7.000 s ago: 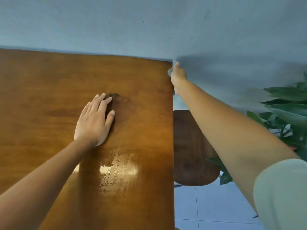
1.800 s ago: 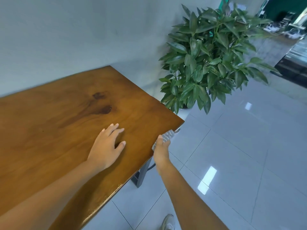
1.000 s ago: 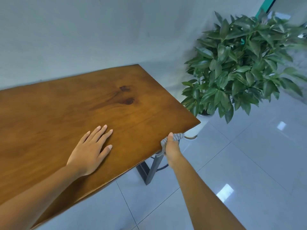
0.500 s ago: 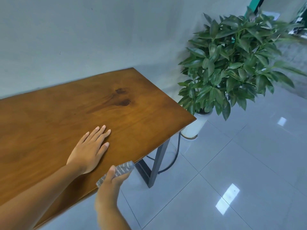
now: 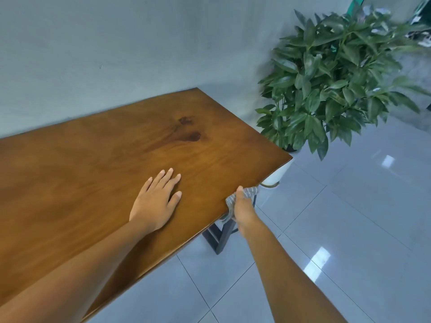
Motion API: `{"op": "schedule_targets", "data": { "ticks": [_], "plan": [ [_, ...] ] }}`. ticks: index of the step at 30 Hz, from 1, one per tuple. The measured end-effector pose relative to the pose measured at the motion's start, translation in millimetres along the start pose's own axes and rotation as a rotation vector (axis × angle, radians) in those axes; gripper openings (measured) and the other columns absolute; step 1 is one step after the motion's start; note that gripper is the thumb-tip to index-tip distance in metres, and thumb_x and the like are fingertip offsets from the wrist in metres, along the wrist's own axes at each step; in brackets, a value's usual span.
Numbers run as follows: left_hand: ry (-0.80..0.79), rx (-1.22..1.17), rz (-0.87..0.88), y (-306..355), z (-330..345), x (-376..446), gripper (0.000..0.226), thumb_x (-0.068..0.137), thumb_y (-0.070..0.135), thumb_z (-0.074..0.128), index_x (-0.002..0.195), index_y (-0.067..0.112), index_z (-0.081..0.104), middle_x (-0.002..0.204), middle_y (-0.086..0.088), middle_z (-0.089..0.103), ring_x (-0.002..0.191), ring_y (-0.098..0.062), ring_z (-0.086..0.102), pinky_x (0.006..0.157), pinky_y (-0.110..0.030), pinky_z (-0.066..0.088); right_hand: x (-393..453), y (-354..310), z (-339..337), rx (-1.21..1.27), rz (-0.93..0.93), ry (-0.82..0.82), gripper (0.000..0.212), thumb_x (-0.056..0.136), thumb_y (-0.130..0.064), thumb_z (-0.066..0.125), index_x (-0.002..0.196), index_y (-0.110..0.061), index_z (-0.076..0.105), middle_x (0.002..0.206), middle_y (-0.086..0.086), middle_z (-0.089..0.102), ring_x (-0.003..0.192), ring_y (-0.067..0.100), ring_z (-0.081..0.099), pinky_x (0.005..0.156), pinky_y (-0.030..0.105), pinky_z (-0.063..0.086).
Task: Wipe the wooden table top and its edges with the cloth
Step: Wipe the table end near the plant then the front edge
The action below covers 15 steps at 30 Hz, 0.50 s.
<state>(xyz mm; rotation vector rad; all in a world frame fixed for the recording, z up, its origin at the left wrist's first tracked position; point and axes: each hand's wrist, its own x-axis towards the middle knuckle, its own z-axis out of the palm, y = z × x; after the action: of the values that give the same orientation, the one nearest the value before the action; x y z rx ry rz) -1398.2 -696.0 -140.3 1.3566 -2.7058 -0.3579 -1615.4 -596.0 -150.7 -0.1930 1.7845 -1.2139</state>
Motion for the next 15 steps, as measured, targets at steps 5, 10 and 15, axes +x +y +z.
{"op": "schedule_targets", "data": {
  "ticks": [5,10,15],
  "plan": [
    [-0.005,-0.184,0.024,-11,-2,2,0.059,0.104,0.057,0.038,0.158,0.035,0.031,0.17,0.01,0.017,0.157,-0.012,0.009,0.124,-0.032,-0.001,-41,24,38,0.093,-0.073,0.104,0.065,0.105,-0.058,0.03,0.161,-0.029,0.014,0.16,0.0,0.035,0.146,0.029,0.037,0.118,0.048,0.032],
    [-0.077,-0.33,0.143,-25,-21,-8,0.056,0.104,0.046,0.05,0.156,0.03,0.038,0.169,0.007,0.02,0.157,-0.013,0.014,0.127,-0.037,0.008,-137,73,108,0.153,-0.051,0.065,0.061,0.108,-0.046,0.034,0.159,-0.023,0.009,0.147,0.005,0.046,0.13,0.028,0.05,0.108,0.041,0.045],
    [-0.061,-0.353,0.202,-53,-40,-46,0.057,0.102,0.048,0.051,0.155,0.031,0.039,0.168,0.01,0.024,0.156,-0.01,0.015,0.126,-0.034,0.011,-208,121,174,0.183,-0.02,0.032,0.064,0.107,-0.048,0.03,0.158,-0.031,-0.003,0.136,-0.002,0.044,0.116,0.016,0.05,0.106,0.033,0.045]
  ]
}}
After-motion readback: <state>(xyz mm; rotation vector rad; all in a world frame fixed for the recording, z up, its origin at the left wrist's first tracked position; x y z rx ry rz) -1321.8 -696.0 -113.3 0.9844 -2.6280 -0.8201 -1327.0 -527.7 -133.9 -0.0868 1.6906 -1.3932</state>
